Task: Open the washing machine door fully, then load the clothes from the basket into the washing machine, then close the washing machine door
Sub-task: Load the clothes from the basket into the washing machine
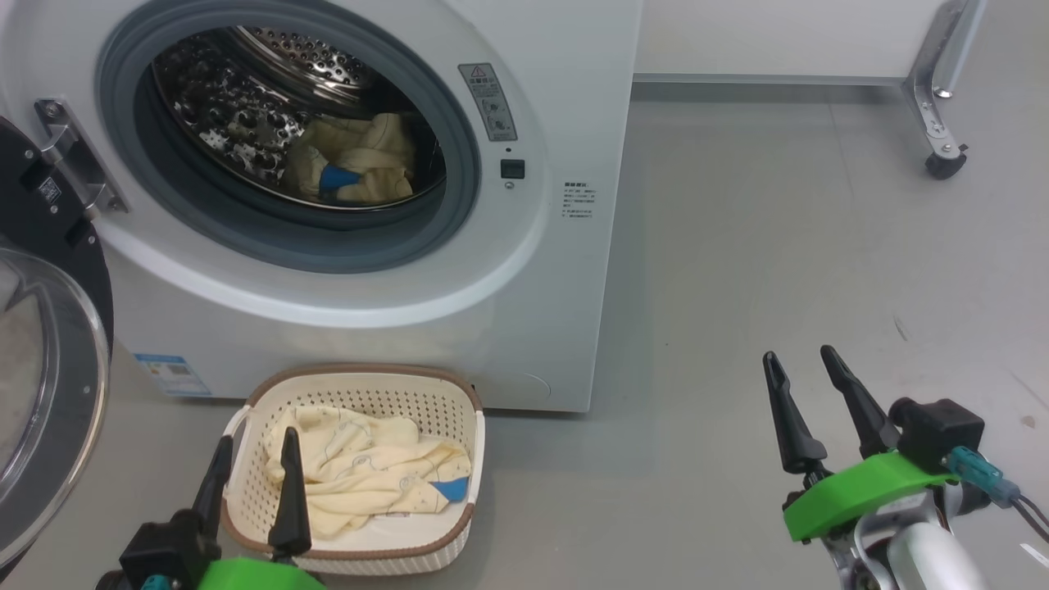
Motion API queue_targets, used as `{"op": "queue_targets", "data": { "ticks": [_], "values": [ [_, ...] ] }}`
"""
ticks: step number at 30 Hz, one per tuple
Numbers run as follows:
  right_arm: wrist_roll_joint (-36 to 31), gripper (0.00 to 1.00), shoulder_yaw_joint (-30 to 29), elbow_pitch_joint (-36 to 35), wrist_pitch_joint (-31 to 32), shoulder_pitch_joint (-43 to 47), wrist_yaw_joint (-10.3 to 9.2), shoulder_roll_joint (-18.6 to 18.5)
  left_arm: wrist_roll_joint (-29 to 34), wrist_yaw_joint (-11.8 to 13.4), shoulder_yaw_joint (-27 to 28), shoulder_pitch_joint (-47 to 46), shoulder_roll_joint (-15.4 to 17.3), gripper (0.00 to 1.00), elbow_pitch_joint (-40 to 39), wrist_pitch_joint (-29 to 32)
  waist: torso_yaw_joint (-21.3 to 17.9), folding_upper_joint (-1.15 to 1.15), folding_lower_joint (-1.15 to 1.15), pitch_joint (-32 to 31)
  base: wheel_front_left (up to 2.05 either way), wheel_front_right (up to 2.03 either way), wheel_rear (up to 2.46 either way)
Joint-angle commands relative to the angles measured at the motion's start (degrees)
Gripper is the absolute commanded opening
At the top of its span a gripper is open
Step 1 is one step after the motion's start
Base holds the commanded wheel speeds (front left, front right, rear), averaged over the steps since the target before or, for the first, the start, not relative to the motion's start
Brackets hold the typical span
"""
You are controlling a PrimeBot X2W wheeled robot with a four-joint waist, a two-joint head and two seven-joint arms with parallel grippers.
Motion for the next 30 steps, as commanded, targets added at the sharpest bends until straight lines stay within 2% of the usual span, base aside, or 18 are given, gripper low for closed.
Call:
{"op": "queue_targets", "data": {
  "ticks": [1, 30],
  "values": [
    [0.1, 1.0, 0.9, -1.7, -0.5, -1.8, 0.2, -0.2, 0.4, -0.3, 2.2, -1.6, 0.4, 1.0, -1.6, -0.6, 0.0, 0.0, 0.0, 0.0, 0.0, 0.0, 0.0],
    [-0.6, 1.0, 0.1, -2.5, -0.5, -2.6, 0.2, -0.1, -0.2, -0.4, -0.2, -3.8, 1.2, 1.0, 0.2, -0.6, -0.1, 0.0, 0.0, 3.6, 0.0, 0.0, 0.0]
  ]
}}
